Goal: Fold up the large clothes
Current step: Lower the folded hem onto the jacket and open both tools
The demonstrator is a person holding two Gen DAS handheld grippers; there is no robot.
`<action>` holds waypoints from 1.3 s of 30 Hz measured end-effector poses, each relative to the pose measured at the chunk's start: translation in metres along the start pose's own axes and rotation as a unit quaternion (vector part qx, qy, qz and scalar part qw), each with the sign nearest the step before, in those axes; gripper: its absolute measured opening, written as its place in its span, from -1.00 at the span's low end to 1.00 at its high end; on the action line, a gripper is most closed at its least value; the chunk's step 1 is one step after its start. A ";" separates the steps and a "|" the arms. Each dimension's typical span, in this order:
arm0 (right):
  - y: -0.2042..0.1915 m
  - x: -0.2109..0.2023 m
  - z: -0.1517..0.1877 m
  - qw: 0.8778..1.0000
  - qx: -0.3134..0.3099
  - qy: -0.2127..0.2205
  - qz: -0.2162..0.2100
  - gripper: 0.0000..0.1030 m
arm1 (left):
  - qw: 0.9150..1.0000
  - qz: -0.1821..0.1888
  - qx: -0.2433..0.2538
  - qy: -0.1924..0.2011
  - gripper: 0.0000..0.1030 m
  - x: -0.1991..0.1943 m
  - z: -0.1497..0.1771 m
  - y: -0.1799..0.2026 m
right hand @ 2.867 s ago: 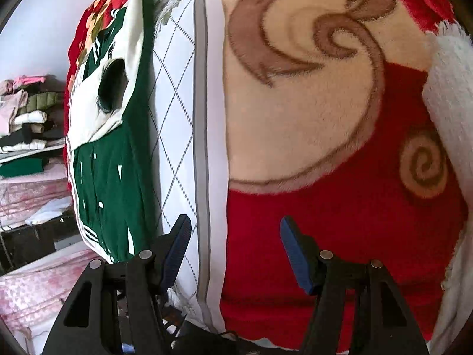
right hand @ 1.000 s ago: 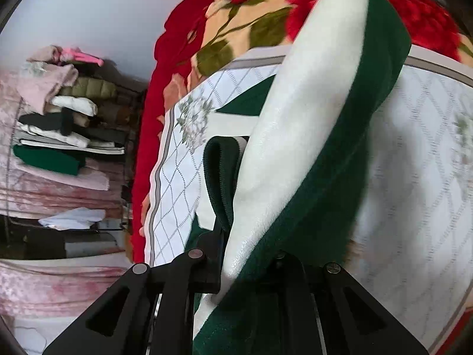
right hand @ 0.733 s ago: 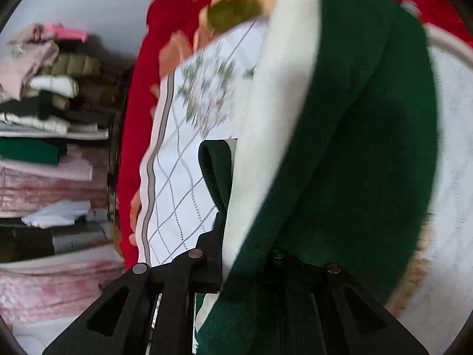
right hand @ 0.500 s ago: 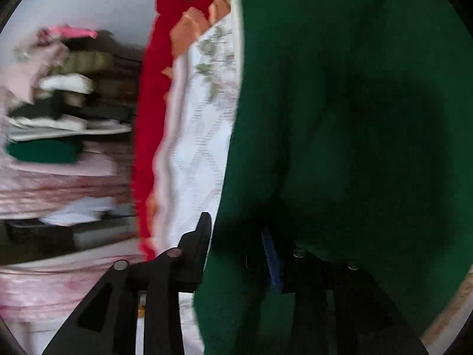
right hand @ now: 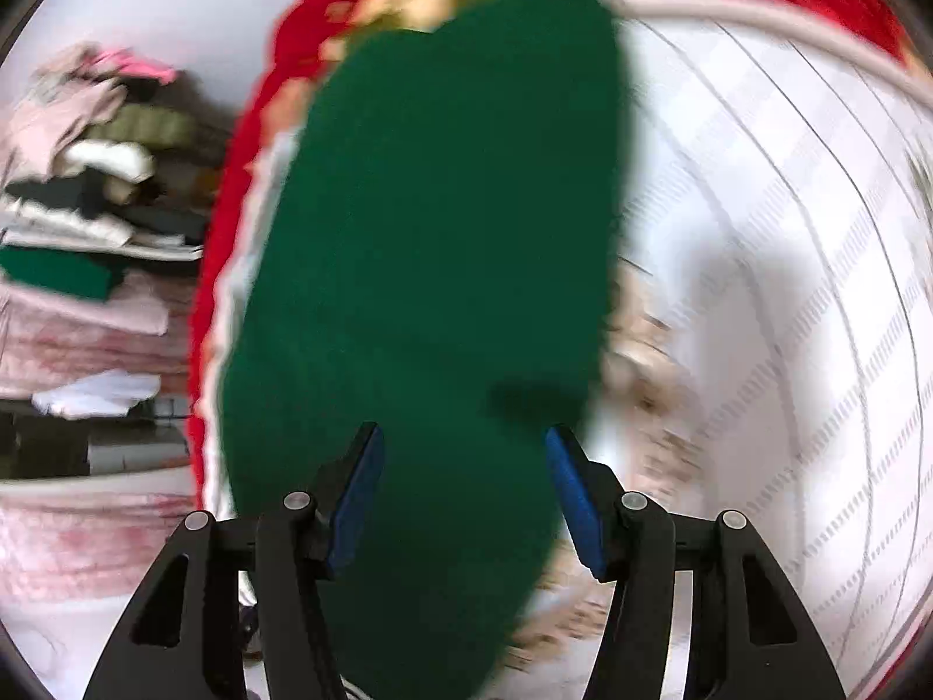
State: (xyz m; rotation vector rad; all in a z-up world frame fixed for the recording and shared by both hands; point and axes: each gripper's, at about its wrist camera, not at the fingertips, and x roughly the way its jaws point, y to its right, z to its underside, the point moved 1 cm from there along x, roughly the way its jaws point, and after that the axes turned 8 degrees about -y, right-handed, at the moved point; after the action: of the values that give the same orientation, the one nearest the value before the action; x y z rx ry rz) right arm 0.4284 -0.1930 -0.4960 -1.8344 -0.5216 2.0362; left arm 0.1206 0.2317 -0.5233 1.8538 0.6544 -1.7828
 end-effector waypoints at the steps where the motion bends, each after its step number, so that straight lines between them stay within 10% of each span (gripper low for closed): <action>1: 0.017 0.004 -0.001 1.000 0.015 -0.002 -0.002 0.16 | 1.000 -0.023 0.008 0.002 0.56 0.013 -0.002 0.003; 11: 0.077 0.048 -0.122 0.987 0.078 0.065 -0.123 0.43 | 0.999 -0.030 -0.005 -0.010 0.86 0.040 -0.032 -0.005; 15: 0.062 0.058 -0.146 0.988 0.074 0.073 -0.116 -0.36 | 0.999 -0.040 -0.008 -0.009 0.87 0.044 -0.042 0.001; 19: 0.063 0.049 -0.138 0.983 0.098 0.080 -0.136 -0.62 | 0.999 -0.046 -0.005 -0.012 0.87 0.048 -0.064 0.013; 27: 0.123 -0.010 0.013 0.962 0.230 0.109 -0.097 -0.65 | 0.998 -0.061 -0.007 0.023 0.87 0.009 -0.106 0.003; 33: 0.166 -0.018 0.165 0.949 0.310 0.028 -0.051 -0.43 | 0.995 -0.061 -0.050 0.061 0.87 -0.045 -0.099 -0.038; 39: 0.190 -0.025 0.206 0.956 0.291 -0.017 -0.010 -0.13 | 0.998 -0.019 -0.063 0.024 0.84 -0.025 -0.087 -0.022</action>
State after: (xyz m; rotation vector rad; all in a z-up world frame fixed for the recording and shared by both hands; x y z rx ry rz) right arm 0.2239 -0.3786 -0.5479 -1.4287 0.0611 1.9340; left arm 0.1726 0.3044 -0.4953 1.8153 0.8069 -1.6838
